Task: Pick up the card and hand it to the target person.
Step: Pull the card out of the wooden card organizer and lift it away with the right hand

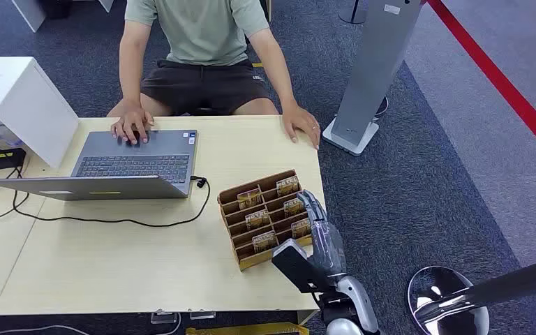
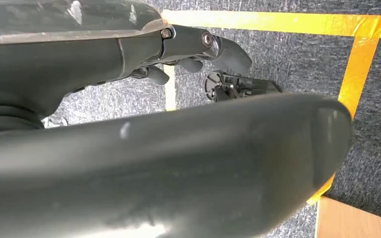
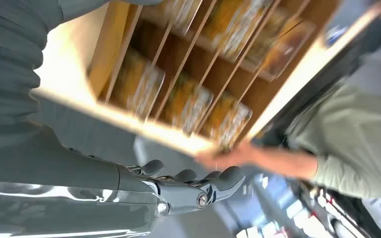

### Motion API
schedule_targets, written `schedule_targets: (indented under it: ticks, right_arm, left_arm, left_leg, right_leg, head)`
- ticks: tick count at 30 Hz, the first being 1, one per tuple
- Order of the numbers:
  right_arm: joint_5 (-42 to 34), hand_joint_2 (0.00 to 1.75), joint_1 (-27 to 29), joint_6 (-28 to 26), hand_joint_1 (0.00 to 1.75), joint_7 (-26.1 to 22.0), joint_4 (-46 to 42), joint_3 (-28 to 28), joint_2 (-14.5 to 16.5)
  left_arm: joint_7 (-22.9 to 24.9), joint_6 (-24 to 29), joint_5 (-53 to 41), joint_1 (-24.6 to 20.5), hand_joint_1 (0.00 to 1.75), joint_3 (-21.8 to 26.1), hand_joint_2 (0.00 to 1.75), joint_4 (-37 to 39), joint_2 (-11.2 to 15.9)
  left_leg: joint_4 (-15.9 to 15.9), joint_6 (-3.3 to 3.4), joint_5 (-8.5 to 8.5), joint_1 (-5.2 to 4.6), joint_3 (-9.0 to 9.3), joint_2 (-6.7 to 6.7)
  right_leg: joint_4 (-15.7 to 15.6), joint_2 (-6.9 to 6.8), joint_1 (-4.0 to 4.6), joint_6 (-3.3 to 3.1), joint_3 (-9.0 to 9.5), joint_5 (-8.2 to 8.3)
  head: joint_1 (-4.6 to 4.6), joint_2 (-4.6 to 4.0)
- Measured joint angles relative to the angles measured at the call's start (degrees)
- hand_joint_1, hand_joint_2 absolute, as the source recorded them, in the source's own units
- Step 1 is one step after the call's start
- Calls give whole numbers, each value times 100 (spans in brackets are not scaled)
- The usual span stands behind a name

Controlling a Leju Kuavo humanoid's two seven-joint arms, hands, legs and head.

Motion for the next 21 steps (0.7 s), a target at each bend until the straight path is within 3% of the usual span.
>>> schedule_targets:
  ticks: [3, 9, 12, 16, 21]
  right_arm:
    - [766, 175, -50, 443, 0, 507, -167, -74, -39]
    - [2120, 175, -445, 2530, 6, 2163, -600, -145, -161]
    - [2185, 175, -642, 2908, 25, 2427, -708, -134, -192]
    - [2051, 175, -872, 3020, 46, 2545, -743, -78, -215]
    - [1832, 175, -1007, 3017, 111, 2633, -678, 7, -233]
  left_arm:
    - [2, -13, -8, 1, 0, -8, 0, 0, 0]
    - [37, -40, -51, -2, 0, -48, 0, 0, -4]
    - [63, -48, -35, -3, 0, -72, 0, 0, -5]
    - [96, -50, -3, -4, 0, -104, 0, 0, -13]
    - [98, -89, -24, -7, 0, -146, 0, 0, -20]
  left_leg:
    - [0, 0, 0, 0, 0, 0]
    - [0, 0, 2, 0, 1, 1]
    - [0, 0, 2, 0, 0, 0]
    - [0, 0, 2, 0, -1, 0]
    - [0, 0, 1, 0, -2, 0]
  right_leg:
    - [0, 0, 0, 0, 1, 0]
    - [0, 0, 0, -1, 1, 1]
    - [0, 0, 0, -1, 1, 2]
    - [0, 0, 0, -1, 0, 2]
    - [0, -1, 0, -1, 0, 1]
  head:
    - [1, 0]
    - [-5, 0]
    - [-1, 0]
    - [-3, 0]
    - [-3, 0]
